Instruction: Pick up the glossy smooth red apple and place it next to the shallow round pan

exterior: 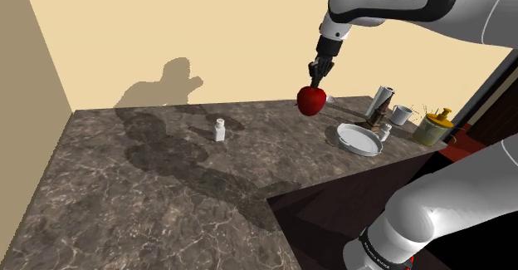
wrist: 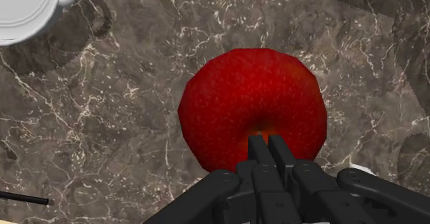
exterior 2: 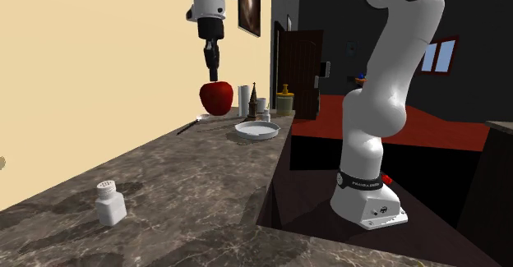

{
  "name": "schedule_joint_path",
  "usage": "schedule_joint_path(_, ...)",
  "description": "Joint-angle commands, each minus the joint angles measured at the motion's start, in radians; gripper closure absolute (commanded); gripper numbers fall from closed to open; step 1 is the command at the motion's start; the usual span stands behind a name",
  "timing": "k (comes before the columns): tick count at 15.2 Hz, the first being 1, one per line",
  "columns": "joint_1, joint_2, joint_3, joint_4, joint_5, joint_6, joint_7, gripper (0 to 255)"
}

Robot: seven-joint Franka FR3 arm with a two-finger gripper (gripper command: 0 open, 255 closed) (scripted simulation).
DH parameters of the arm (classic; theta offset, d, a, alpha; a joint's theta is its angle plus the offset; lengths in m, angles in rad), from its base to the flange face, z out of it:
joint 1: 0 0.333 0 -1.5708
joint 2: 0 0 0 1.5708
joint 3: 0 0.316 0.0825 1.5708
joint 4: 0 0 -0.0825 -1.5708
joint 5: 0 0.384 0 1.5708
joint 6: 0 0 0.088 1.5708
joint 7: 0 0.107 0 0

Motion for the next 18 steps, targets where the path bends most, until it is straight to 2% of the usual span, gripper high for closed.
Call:
schedule_joint_path(1, -0.018, 0.039, -0.031, 0.034, -0.009, 0.005, -0.048, 255)
schedule_joint_path(10, -0.097, 0.225, -0.152, 0.236, -0.011, -0.011, -0.249, 255)
schedule_joint_path(18, -0.187, 0.458, -0.235, 0.520, 0.038, -0.069, -0.423, 255)
